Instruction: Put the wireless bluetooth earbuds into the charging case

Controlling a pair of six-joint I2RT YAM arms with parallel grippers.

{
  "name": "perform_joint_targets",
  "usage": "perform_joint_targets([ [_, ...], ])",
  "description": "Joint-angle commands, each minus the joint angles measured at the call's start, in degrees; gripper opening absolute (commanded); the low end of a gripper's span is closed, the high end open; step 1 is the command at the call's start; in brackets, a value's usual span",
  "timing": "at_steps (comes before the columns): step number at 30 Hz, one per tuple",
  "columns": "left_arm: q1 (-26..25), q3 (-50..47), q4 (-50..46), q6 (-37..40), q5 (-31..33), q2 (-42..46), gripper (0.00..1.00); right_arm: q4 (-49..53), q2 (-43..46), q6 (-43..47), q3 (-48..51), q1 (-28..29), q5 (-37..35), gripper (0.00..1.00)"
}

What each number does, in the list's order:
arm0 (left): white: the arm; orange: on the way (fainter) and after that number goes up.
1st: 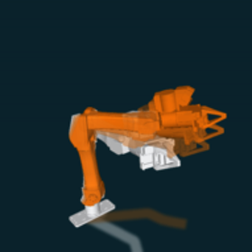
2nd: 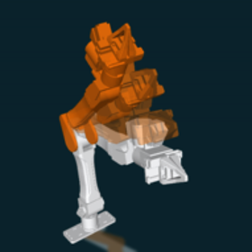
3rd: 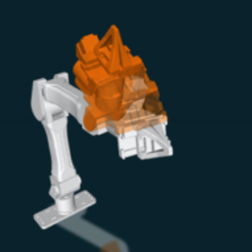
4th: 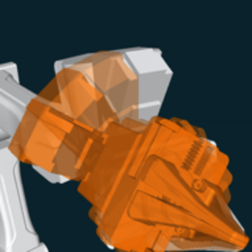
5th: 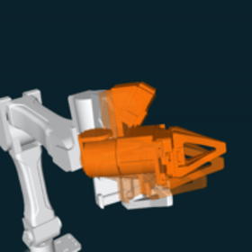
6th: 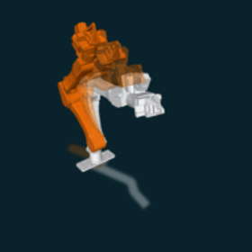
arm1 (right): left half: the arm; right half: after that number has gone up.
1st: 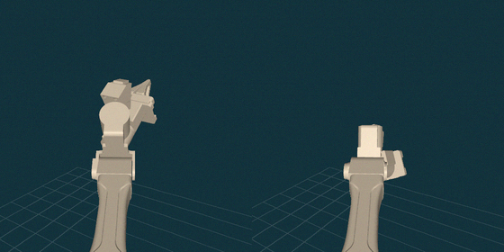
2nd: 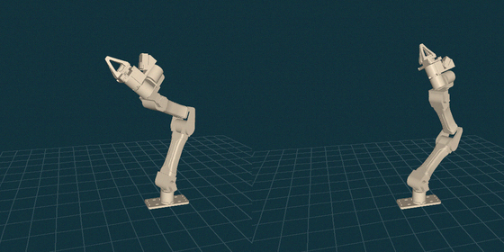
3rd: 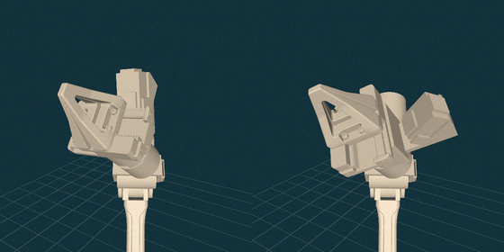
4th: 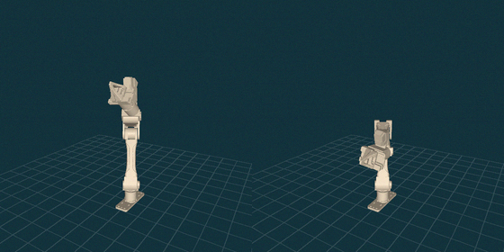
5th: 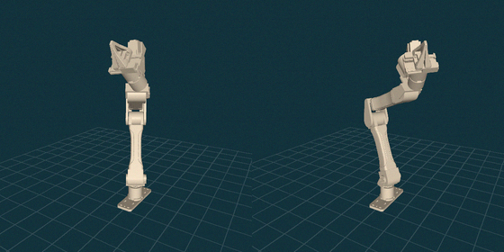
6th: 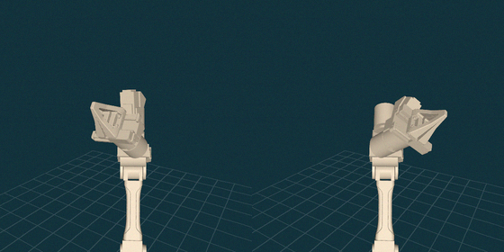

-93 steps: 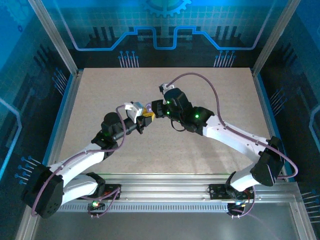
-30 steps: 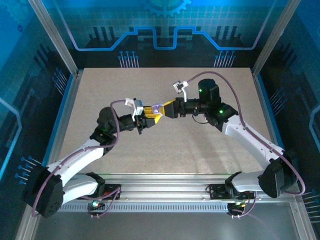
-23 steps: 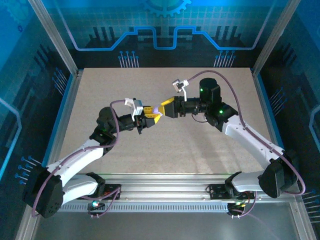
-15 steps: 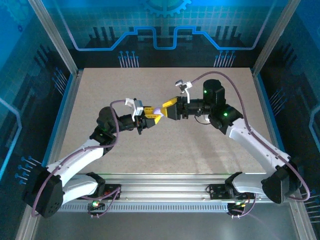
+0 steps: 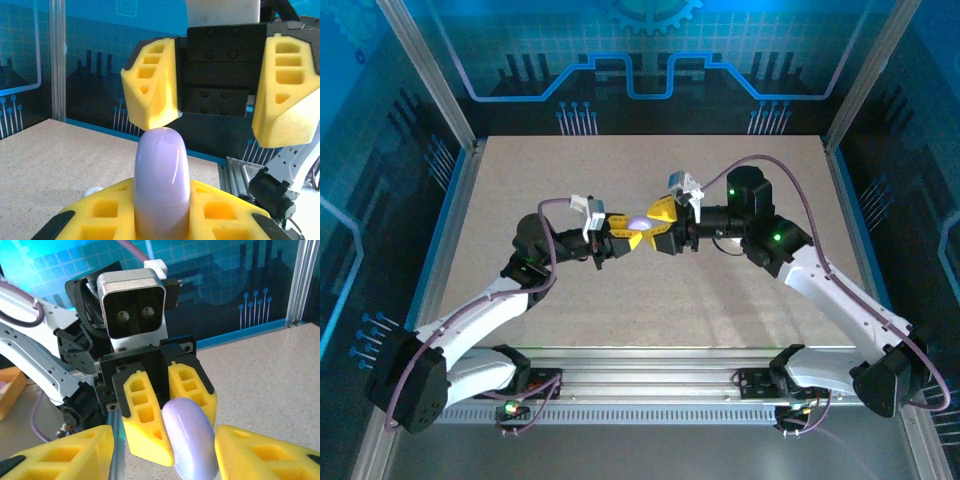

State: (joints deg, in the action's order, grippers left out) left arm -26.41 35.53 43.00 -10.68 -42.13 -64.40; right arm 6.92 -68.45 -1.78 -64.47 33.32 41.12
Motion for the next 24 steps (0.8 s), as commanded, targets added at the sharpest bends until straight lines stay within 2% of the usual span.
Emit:
perform_joint_targets([
  [1, 0.1, 1.2, 4.8, -2.4, -3.2, 0.0, 0.20, 1.7, -0.1, 6.0, -0.7, -0.5, 2.9, 0.57],
  [4, 0.0, 1.2, 5.6, -3.0, -3.9, -0.2, 0.20, 3.7, -2.5, 6.5, -2.7, -0.5, 7.1, 0.56],
  [7, 0.0, 1.3, 5.9, -3.1, -3.9, -0.2, 0.20, 4.7, -4.0, 6.8, -3.8, -0.6, 9.5, 0.48],
  [17, 0.0, 1.6, 5.5, -3.0, -4.0, 0.0, 0.20, 8.6, -7.4, 9.4, -7.5, -0.5, 12.8, 0.20],
  [24, 0.0, 1.6, 2.4, -0.7, -3.7, 1.0, 0.28, 11.1, -7.8, 10.2, -8.5, -0.8, 12.8, 0.11],
])
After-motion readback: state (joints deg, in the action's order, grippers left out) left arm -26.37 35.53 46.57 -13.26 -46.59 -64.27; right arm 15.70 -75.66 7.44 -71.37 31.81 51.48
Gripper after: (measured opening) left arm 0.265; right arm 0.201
